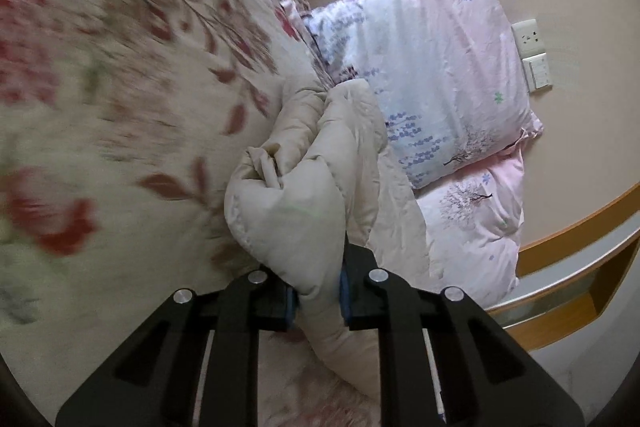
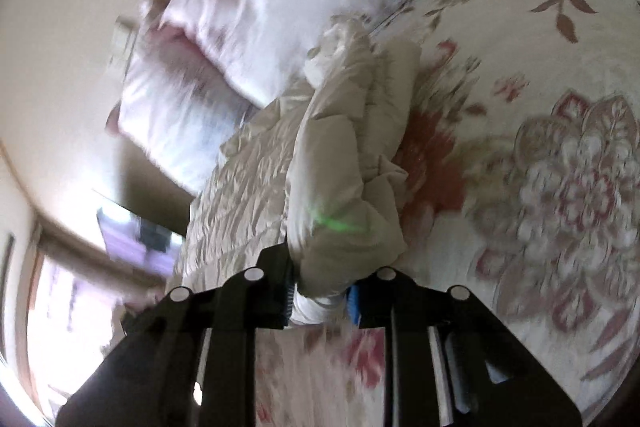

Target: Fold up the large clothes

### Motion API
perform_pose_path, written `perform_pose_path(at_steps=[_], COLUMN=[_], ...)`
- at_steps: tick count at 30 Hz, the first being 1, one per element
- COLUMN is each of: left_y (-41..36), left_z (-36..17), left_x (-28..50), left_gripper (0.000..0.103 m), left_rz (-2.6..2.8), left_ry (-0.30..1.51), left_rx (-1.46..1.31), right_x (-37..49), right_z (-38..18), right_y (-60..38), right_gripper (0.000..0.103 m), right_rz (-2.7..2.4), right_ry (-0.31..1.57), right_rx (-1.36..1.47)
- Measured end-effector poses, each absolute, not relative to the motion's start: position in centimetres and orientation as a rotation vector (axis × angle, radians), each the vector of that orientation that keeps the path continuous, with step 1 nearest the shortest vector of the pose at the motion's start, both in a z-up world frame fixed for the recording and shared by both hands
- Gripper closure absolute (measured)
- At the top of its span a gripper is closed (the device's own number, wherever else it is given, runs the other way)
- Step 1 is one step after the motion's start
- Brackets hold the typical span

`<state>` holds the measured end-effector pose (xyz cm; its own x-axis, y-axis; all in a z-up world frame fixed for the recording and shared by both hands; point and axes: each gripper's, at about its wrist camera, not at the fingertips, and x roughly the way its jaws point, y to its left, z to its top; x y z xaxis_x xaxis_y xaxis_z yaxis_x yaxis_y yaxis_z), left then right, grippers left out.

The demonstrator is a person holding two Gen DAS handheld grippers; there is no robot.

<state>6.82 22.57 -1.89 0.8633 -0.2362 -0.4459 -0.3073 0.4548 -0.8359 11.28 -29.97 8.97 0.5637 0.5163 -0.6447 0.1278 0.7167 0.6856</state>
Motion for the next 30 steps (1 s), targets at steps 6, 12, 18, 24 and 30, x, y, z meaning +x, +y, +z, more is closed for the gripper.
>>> perform_pose_path(at_steps=[6,12,18,24,30], left_y=[23.8,23.9,23.6,23.2,23.3], left_z=[-2.3,-3.6,-3.5,-3.4,-3.6], left_x=[3.5,3.8,3.8,4.0,4.1], left_gripper=[0.087,0.075,0.06,0.054,0.053], left_rz=[0.065,0.085,0.098,0.115,0.122], left_ry=[0.556,0.565,0.537,0.534,0.531], left_rx=[-1.112,-1.111,-1.076,-1.034,-1.012], right_x=[7.9,7.9,11.3,14.4,16.6], right_z=[9.2,13.7,15.7,14.1,12.1], right_y=[-27.3,-27.4,-17.8,-7.9,-4.6], right_gripper=[0.061,0.034,0.049,0.053,0.053], right_rz=[0.261,-0.105,0.082,0.22,0.209], right_ry=[1.089,0.933,0.852,0.848,0.876], right_rx=[0.517,0.251,0.051,-0.133,-0.189])
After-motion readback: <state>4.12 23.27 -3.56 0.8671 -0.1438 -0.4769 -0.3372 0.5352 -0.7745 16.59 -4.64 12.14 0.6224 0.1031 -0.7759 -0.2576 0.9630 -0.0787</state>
